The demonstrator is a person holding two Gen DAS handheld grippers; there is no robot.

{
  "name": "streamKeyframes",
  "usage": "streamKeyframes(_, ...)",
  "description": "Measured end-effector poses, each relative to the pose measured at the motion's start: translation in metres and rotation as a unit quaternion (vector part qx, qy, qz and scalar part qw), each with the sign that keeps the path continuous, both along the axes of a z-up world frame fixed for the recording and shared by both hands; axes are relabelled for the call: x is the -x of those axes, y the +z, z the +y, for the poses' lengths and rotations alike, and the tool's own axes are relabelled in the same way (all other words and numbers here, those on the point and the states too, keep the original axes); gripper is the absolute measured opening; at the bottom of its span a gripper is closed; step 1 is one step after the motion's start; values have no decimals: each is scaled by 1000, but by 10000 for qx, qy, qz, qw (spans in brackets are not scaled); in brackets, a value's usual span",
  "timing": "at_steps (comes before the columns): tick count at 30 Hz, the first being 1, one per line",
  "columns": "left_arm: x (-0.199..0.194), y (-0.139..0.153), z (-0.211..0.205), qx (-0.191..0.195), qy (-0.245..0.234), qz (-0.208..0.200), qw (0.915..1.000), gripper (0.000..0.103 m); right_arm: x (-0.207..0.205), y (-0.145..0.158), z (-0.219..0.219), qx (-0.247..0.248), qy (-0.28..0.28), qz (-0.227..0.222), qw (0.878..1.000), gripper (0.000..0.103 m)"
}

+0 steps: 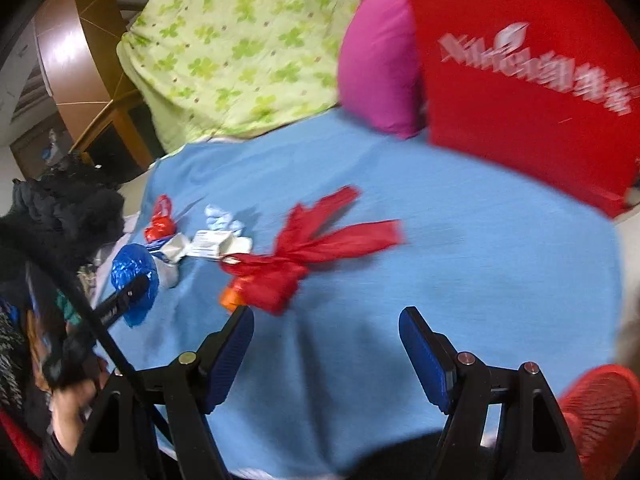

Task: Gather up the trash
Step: 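Grasp the blue plastic bag with the left tool while the right tool grasps the red ribbon bow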

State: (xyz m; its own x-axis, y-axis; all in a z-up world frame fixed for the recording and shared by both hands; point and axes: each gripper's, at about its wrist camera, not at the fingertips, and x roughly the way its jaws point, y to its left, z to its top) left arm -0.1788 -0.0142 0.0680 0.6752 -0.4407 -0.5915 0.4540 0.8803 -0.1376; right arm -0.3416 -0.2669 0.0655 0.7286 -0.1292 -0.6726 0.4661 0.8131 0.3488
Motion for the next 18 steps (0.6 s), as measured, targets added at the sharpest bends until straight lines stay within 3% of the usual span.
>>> streamKeyframes(5,-9,-7,7,53,62,95,9999,52,-56,-21,-10,-263,-85,141,9995,78)
streamKeyframes(12,-8,-7,1,58,-80,59,9999,52,-95,-34,-21,141,84,572,9982,77)
streamKeyframes(15,-9,-9,-4,10,-143,83,9999,52,-109,-42,-20,141,246,682,9973,63)
streamKeyframes(16,-10,-10,-5,-5,-157,88,9998,52,-112,-46,-20,50,311,702,9970,46)
streamKeyframes(17,-10,-10,-5,-15,-166,95,9998,52,-114,-50,-20,-4,355,714,9968,37)
streamKeyframes(18,-11,-11,-6,-26,-168,104,9998,52,-112,-50,-20,-18,336,644,9974,37)
